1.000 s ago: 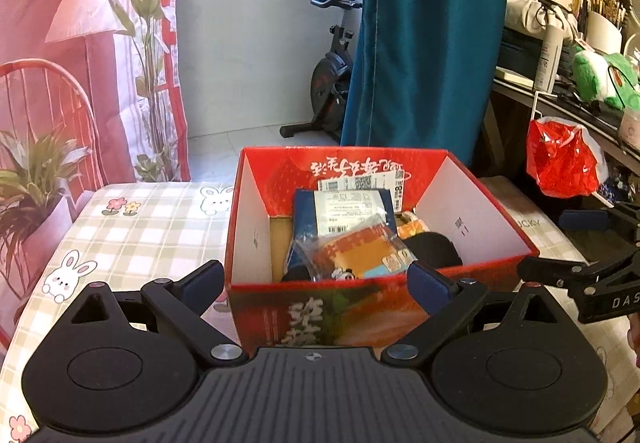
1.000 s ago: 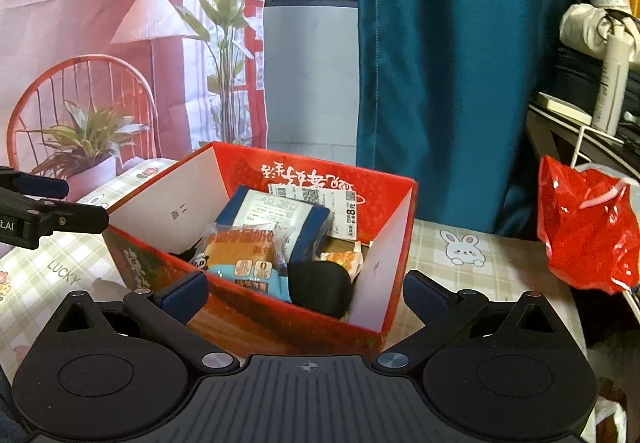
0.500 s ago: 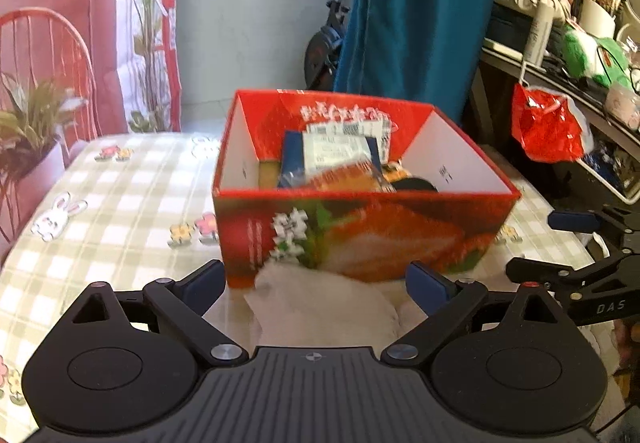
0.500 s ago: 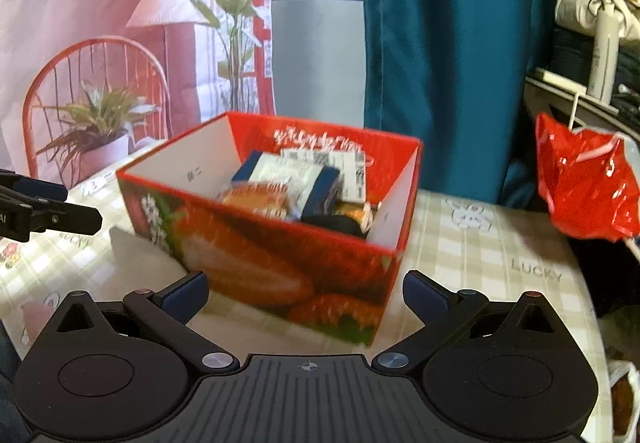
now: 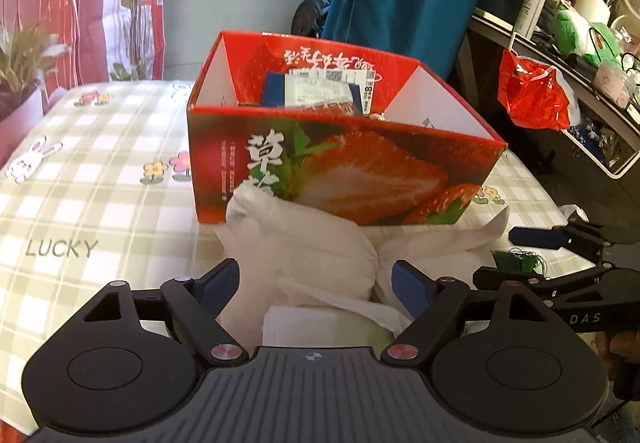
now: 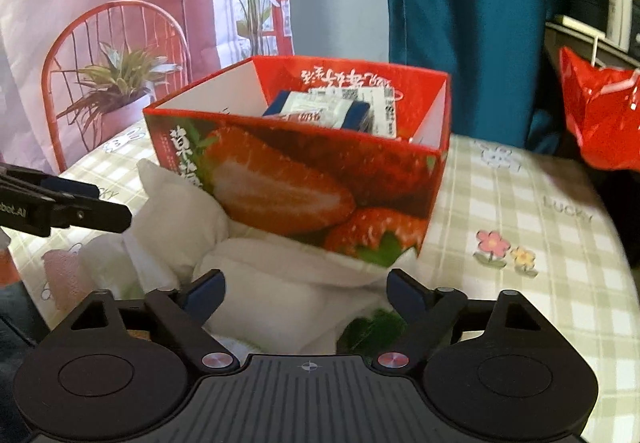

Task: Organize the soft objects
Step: 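Move the left tool back to the white mesh cloth bundle, then grasp the white mesh cloth bundle with the left tool and lift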

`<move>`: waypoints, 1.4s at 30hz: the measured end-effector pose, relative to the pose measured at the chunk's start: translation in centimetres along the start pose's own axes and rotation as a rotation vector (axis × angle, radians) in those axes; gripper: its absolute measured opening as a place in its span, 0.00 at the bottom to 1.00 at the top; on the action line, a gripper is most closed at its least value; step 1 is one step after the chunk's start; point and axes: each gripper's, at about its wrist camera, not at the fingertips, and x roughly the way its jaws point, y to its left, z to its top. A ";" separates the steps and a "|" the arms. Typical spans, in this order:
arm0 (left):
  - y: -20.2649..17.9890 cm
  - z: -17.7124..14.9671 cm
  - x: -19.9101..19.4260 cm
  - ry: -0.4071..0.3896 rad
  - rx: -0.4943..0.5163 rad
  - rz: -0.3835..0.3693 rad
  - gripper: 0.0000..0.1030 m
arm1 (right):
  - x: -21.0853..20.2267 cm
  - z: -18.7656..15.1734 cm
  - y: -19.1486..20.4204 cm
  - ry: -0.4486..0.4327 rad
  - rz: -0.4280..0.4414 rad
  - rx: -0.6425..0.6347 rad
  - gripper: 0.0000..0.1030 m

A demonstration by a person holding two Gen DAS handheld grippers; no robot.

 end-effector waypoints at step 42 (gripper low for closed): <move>3.8 2.6 9.1 0.134 -0.089 -0.072 0.75 | 10.0 1.6 -1.6 0.223 0.081 0.141 0.62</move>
